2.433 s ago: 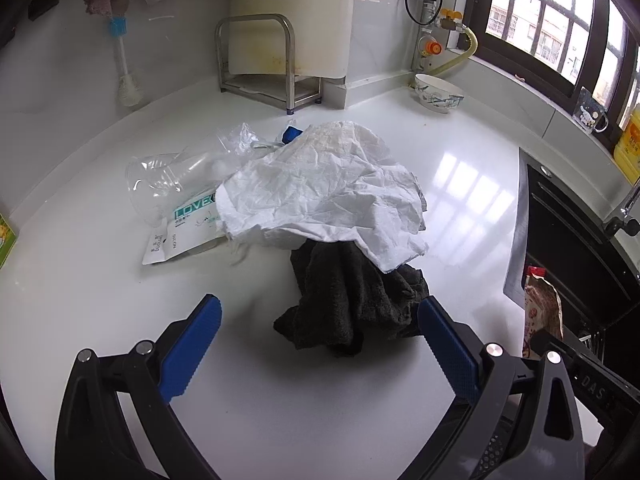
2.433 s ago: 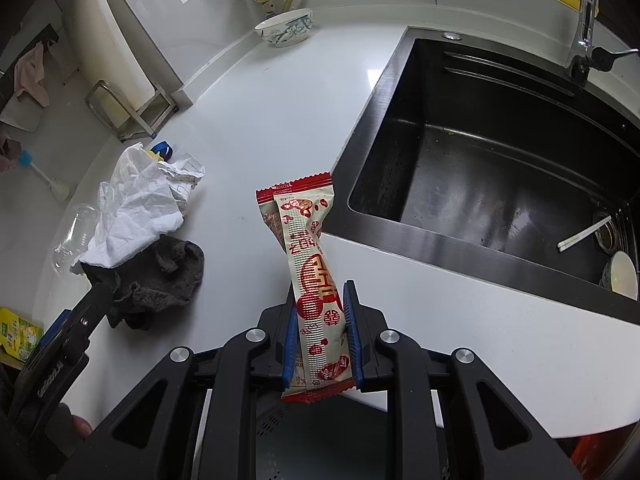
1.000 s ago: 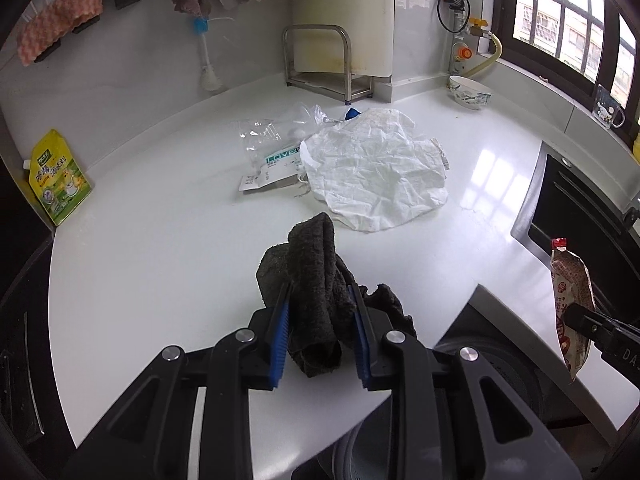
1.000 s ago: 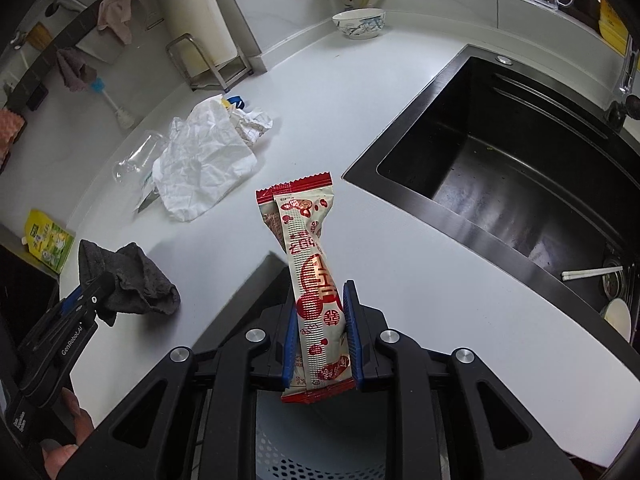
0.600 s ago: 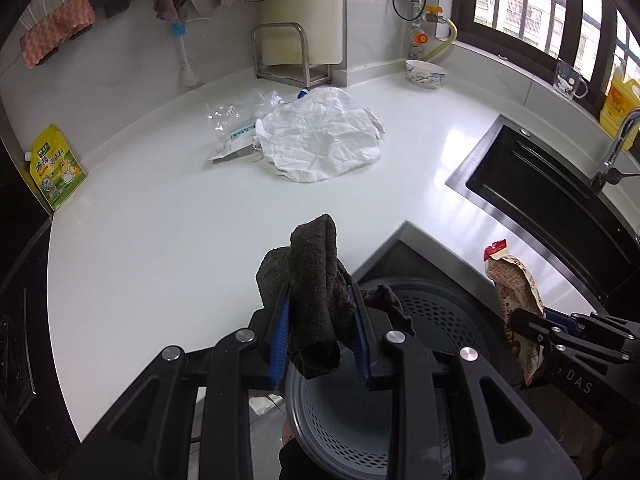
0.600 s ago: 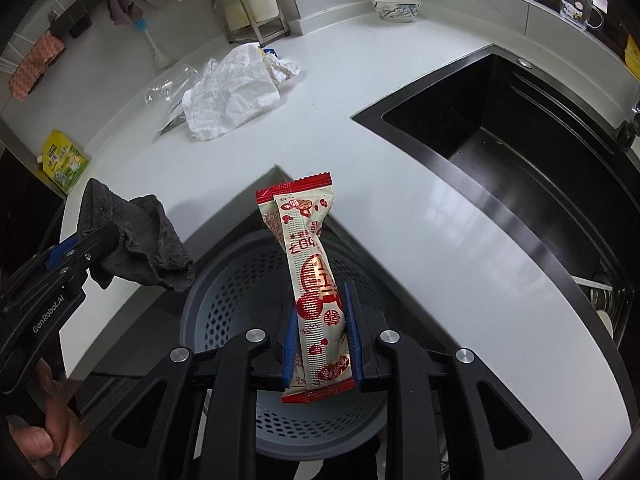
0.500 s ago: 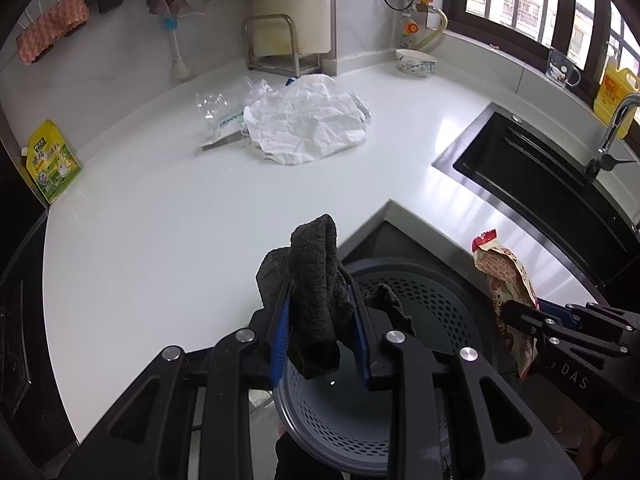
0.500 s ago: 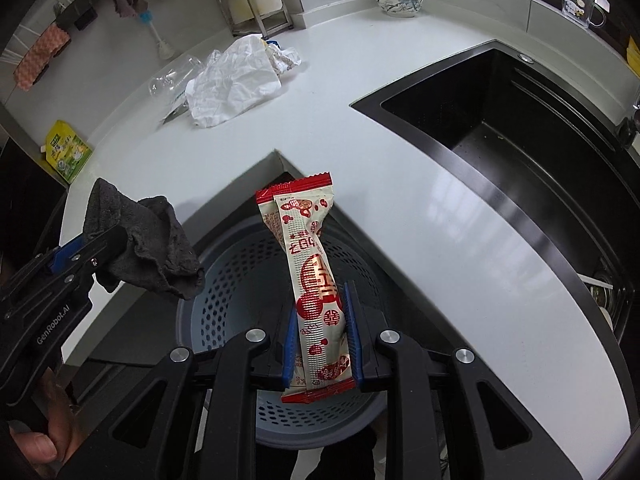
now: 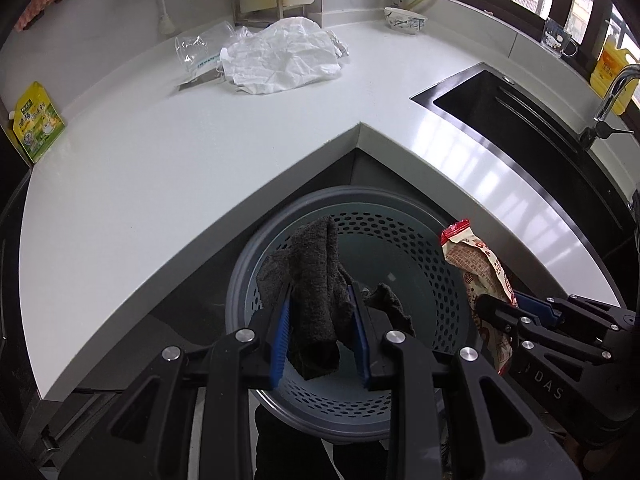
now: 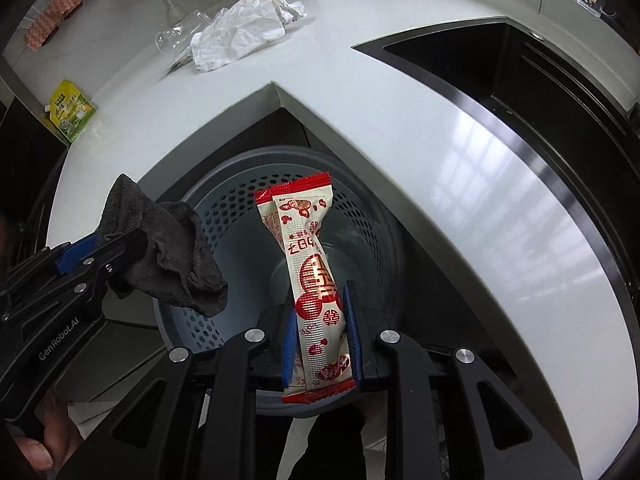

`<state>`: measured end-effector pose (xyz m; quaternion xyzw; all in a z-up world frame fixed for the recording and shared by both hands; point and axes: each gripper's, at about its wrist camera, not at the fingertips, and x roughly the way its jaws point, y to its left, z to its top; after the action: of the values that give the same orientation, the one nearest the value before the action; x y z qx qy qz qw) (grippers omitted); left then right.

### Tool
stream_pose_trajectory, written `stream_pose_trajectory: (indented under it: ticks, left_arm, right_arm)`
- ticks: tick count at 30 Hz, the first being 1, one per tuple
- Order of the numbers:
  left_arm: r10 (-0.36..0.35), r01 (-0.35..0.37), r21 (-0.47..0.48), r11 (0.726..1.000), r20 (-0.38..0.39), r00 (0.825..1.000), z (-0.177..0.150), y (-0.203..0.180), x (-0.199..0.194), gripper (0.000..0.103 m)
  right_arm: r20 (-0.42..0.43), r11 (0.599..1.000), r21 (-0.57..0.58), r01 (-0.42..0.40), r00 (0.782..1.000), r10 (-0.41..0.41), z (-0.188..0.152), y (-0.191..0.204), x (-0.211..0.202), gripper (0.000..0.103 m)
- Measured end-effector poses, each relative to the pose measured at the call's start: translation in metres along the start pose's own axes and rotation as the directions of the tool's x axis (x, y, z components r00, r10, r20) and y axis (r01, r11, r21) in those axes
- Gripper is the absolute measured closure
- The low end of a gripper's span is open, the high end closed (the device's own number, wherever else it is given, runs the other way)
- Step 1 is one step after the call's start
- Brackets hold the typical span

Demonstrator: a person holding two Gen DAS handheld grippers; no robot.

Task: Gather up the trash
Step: 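Carry both items over the grey bin and open both tools to drop them, then lift both open tools from the bin back toward the counter trash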

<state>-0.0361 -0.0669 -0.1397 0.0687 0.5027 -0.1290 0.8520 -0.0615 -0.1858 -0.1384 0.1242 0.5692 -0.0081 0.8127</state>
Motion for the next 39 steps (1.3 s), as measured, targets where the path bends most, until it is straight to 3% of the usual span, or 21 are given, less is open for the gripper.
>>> stream_pose_trajectory:
  ticks: [17, 19, 21, 22, 39]
  left_arm:
    - [0.013, -0.015, -0.043, 0.999, -0.028, 1.000, -0.015, 0.014, 0.032, 0.071]
    - [0.019, -0.020, -0.050, 0.999, -0.024, 1.000, -0.015, 0.016, 0.031, 0.065]
    - [0.026, -0.027, -0.056, 0.998, -0.014, 1.000, -0.015, 0.018, 0.029, 0.045]
    - [0.027, -0.027, -0.059, 0.998, -0.006, 1.000, -0.015, 0.019, 0.027, 0.043]
    - [0.053, -0.054, -0.069, 0.996, -0.021, 0.998, -0.010, 0.024, 0.015, 0.043]
  right_arm:
    - [-0.071, 0.998, -0.035, -0.053, 0.996, 0.050, -0.002, 0.009, 0.043, 0.080]
    - [-0.063, 0.998, -0.035, -0.048, 0.997, 0.045, -0.001, 0.009, 0.042, 0.065]
    - [-0.047, 0.999, -0.031, -0.043, 0.998, 0.042, -0.001, 0.006, 0.040, 0.051]
    - [-0.042, 0.999, -0.029, -0.040, 0.998, 0.039, -0.001, 0.006, 0.039, 0.051]
    - [-0.059, 0.999, -0.011, -0.032, 0.998, 0.031, 0.000, 0.000, 0.041, 0.050]
